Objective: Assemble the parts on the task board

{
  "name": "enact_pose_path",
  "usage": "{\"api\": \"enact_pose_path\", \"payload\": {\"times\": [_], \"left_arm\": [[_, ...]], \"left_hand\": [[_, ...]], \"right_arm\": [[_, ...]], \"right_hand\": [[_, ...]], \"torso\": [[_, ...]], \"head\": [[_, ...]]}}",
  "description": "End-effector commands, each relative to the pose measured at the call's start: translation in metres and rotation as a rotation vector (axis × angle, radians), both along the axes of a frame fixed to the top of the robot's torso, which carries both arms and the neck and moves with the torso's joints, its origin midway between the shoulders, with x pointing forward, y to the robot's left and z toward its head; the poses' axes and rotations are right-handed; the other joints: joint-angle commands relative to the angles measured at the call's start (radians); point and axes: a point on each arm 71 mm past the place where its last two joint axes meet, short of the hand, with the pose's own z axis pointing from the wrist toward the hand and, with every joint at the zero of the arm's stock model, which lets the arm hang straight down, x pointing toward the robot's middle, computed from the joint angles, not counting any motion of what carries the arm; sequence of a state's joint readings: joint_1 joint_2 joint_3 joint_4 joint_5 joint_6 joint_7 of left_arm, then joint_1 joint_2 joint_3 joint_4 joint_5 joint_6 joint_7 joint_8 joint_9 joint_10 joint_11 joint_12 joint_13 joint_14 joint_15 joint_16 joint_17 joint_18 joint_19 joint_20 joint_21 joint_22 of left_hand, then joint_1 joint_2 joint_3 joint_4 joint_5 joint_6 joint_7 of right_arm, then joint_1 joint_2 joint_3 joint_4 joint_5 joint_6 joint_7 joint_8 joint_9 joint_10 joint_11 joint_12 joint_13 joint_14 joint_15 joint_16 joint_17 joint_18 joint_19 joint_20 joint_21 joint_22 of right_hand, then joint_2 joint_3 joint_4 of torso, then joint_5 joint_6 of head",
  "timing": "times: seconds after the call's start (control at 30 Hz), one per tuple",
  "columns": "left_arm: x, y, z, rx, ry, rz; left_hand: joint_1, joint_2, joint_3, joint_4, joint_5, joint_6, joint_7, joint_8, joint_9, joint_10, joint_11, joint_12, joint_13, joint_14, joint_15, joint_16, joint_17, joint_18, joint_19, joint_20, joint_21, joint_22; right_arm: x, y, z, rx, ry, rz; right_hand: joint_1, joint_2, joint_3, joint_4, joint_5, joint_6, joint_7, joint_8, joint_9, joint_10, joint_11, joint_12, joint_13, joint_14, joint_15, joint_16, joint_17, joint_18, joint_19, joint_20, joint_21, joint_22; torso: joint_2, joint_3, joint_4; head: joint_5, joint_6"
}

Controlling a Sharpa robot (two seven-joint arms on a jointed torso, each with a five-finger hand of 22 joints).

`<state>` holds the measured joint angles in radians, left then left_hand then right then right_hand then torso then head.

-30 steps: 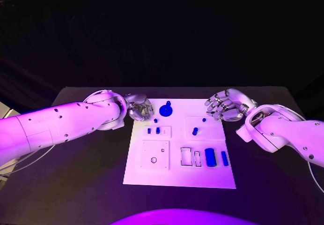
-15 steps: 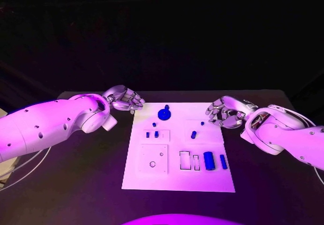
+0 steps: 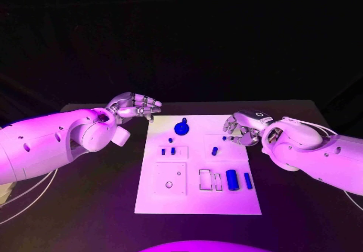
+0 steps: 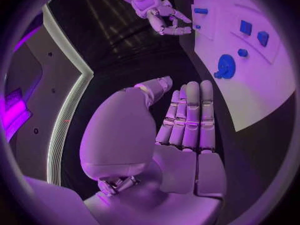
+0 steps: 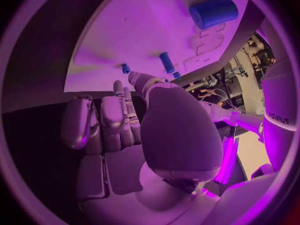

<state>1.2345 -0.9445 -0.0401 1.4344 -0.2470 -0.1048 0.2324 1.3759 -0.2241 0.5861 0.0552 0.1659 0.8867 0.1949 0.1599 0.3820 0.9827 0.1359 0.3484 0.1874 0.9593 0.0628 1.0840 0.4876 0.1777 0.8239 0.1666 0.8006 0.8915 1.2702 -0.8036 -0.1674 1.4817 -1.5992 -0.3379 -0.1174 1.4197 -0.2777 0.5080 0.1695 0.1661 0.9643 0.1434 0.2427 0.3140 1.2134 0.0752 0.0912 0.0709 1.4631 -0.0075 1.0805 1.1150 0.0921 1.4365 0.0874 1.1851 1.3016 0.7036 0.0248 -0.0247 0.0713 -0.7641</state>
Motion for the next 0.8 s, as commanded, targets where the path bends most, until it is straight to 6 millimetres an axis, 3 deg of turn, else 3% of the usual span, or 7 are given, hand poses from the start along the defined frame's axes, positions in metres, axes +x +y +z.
{"api": "enact_pose_path", "payload": {"times": [0.03, 0.47, 0.8], "left_arm": [[-0.001, -0.003, 0.004, -0.1, -0.009, -0.023], [-0.003, -0.003, 0.005, -0.107, -0.004, -0.022], [-0.003, -0.003, 0.005, -0.107, 0.0, -0.024]], "left_hand": [[-0.009, 0.002, -0.005, -0.001, 0.004, -0.005, 0.003, 0.003, -0.001, -0.006, 0.0, 0.004, 0.0, -0.004, 0.006, -0.004, -0.001, 0.006, 0.003, 0.002, -0.004, -0.001], [-0.004, 0.006, -0.008, -0.001, 0.005, -0.003, 0.004, 0.006, -0.002, -0.007, 0.0, 0.008, 0.0, -0.006, 0.005, -0.007, -0.003, 0.006, 0.007, 0.002, -0.013, -0.009], [0.001, 0.01, -0.009, -0.003, 0.005, -0.004, 0.005, 0.007, -0.003, -0.009, 0.001, 0.01, -0.001, -0.007, 0.006, -0.008, -0.004, 0.006, 0.01, 0.002, -0.018, -0.013]], "right_arm": [[0.001, 0.002, -0.005, -0.096, -0.016, -0.017], [-0.001, 0.012, -0.019, -0.139, 0.02, -0.012], [-0.001, 0.016, -0.024, -0.138, 0.024, -0.012]], "right_hand": [[-0.007, 0.002, 0.005, 0.0, -0.002, 0.007, -0.001, -0.006, 0.002, 0.001, 0.002, -0.006, 0.0, 0.047, 0.0, 0.006, 0.002, -0.016, 0.004, 0.0, 0.001, 0.001], [-0.01, 0.005, 0.01, 0.002, 0.002, 0.008, -0.003, -0.007, 0.005, 0.001, 0.002, -0.011, 0.0, 0.047, -0.001, 0.037, 0.02, -0.019, 0.008, 0.002, 0.023, 0.02], [-0.005, 0.022, 0.027, -0.003, 0.005, 0.028, -0.008, 0.002, 0.016, 0.023, -0.004, -0.009, 0.003, 0.046, -0.005, 0.076, 0.04, -0.024, 0.015, 0.001, 0.059, 0.05]], "torso": [[0.0, 0.0014, -0.0005], [0.0, 0.0018, -0.0007], [0.0, 0.0013, -0.0013]], "head": [[-0.003, 0.001], [0.0, -0.005], [0.0, -0.005]]}}
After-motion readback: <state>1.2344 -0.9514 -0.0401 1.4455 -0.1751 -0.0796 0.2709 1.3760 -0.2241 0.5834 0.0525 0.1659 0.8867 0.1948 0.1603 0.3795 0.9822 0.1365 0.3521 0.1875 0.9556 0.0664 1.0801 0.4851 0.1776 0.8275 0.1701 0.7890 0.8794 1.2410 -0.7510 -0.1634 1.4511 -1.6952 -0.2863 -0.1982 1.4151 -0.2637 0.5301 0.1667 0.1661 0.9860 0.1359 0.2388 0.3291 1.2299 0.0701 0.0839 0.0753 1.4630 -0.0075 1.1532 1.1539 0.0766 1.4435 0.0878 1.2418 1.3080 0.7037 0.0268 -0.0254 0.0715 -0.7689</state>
